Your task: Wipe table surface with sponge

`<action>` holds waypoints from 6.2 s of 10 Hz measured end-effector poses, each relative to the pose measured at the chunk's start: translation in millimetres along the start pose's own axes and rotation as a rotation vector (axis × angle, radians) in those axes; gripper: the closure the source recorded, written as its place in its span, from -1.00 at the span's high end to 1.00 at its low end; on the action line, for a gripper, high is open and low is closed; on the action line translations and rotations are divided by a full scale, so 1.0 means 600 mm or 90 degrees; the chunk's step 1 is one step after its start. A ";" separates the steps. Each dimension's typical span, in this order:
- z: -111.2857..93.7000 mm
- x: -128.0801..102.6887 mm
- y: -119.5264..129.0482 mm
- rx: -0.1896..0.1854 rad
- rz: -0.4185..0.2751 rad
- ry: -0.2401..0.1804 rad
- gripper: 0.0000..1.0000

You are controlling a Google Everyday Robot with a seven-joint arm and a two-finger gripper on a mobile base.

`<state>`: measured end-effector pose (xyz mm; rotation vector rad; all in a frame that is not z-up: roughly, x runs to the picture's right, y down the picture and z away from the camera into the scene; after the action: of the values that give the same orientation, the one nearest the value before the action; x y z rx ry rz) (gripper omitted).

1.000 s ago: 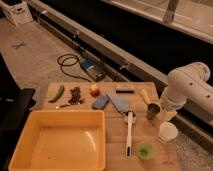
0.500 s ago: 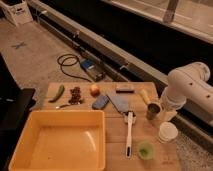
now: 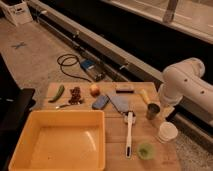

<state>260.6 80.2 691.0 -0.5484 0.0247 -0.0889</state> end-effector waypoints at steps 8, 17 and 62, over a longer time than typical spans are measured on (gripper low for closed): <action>0.000 -0.202 -0.102 0.027 -0.121 -0.045 0.30; 0.070 -0.298 -0.170 0.057 -0.134 -0.110 0.30; 0.314 -0.467 -0.212 -0.020 -0.383 -0.249 -1.00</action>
<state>-19.6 95.7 917.9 -0.5829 -0.5242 -0.5664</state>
